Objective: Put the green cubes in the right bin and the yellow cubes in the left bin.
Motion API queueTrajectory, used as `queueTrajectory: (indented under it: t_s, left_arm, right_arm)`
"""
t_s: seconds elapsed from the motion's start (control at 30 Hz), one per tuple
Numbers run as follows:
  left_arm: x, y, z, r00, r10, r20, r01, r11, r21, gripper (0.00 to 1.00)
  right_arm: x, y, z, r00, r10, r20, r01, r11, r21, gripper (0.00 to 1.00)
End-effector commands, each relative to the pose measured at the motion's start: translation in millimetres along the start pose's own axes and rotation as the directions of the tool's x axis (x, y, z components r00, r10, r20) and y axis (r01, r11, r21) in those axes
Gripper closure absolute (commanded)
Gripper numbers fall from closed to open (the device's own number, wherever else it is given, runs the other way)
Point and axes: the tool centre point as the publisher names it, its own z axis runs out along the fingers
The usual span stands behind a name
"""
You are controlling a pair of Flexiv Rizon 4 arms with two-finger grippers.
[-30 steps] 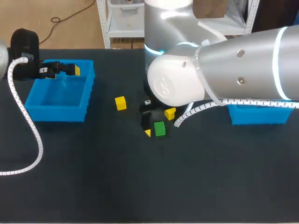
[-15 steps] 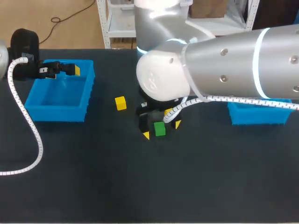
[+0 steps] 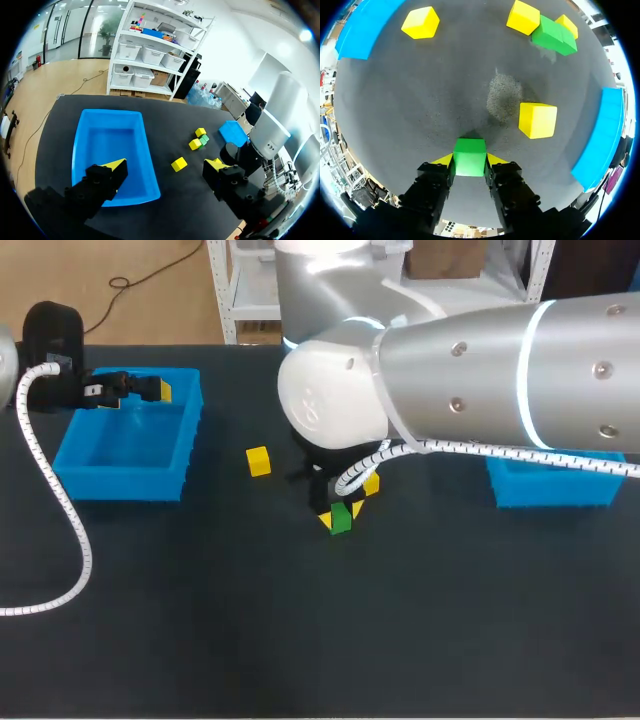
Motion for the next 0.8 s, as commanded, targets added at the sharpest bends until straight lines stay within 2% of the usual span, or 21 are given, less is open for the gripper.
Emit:
queueTrajectory:
  t_s: [0.03,0.13,0.2,0.27,0.47,0.63,0.8]
  left_arm:
    - [1.4,2.4,0,1.0,0.002,0.007,-0.002,1.0,0.012,0.0]
    - [1.4,2.4,0,1.0,0.002,0.007,-0.002,1.0,0.012,0.0]
    - [1.4,2.4,0,1.0,0.002,0.007,-0.002,1.0,0.012,0.0]
    - [1.4,2.4,0,1.0,0.002,0.007,-0.002,1.0,0.012,0.0]
    - [1.4,2.4,0,1.0,0.002,0.007,-0.002,1.0,0.012,0.0]
    - [1.4,2.4,0,1.0,0.002,0.007,-0.002,1.0,0.012,0.0]
    - [1.4,2.4,0,1.0,0.002,0.007,-0.002,1.0,0.012,0.0]
  right_arm:
    - [2,-1,0,1.0,-0.002,0.004,0.002,1.0,-0.005,1.0]
    - [1,-1,-2,1.0,-0.015,0.02,0.015,1.0,-0.004,1.0]
    - [-3,-2,-12,0.997,-0.054,0.06,0.052,0.998,0.025,1.0]
    - [-10,-5,-27,0.991,-0.067,0.118,0.062,0.997,0.045,1.0]
    - [-31,-17,-84,0.953,-0.055,0.297,0.056,0.998,0.005,1.0]
    - [-39,-66,-129,0.898,0.064,0.436,-0.053,0.998,-0.038,1.0]
    - [-27,-127,-150,0.827,0.229,0.514,-0.205,0.973,-0.104,1.0]
